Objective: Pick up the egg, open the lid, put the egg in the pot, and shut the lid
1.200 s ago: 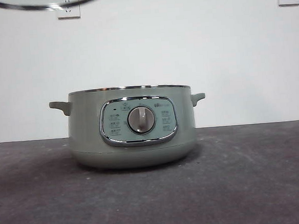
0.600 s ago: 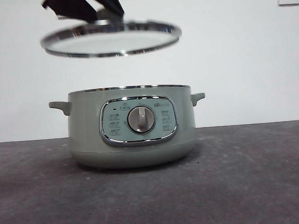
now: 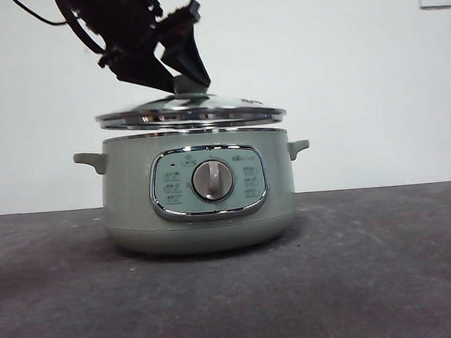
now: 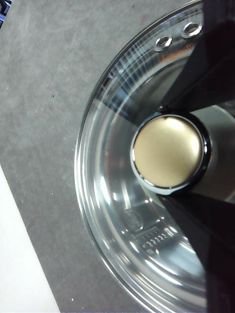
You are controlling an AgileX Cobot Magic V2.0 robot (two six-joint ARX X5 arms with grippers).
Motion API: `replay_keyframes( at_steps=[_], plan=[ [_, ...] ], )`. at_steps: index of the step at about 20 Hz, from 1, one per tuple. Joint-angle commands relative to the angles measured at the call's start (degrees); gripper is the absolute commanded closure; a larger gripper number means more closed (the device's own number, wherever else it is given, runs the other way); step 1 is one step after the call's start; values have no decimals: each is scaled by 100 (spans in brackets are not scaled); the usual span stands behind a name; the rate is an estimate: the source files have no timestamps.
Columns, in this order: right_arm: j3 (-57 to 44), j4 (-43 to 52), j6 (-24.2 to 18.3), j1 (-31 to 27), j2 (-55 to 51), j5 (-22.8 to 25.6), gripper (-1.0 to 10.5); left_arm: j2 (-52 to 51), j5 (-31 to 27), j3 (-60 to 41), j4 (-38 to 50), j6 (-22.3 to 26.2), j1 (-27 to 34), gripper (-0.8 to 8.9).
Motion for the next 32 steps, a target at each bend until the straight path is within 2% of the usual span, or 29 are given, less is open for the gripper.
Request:
replay_keyframes(
  at_steps=[1,11,20,22,23,26,32],
  plan=[
    [-44,33,63,4,-24,24,603,48,22,70,433,68,-17,822],
    [-44,17,74,4,-24,24,603,299,-98,70,448,70,-13,822],
    [-44,9,74,4,-24,22,603,302,-96,70,-131,68,-11,810],
    [-44,9,74,4,-24,22,603,302,-55,70,-125,66,-11,749],
    [-44,-4,74,4,-24,22,603,302,-57,70,-111,68,-11,650],
    [-44,-11,74,4,-24,22,603,302,-57,70,-101,66,24,501],
    [-44,-11,72,4,-24,22,603,293,-57,151,15,57,66,493]
  ],
)
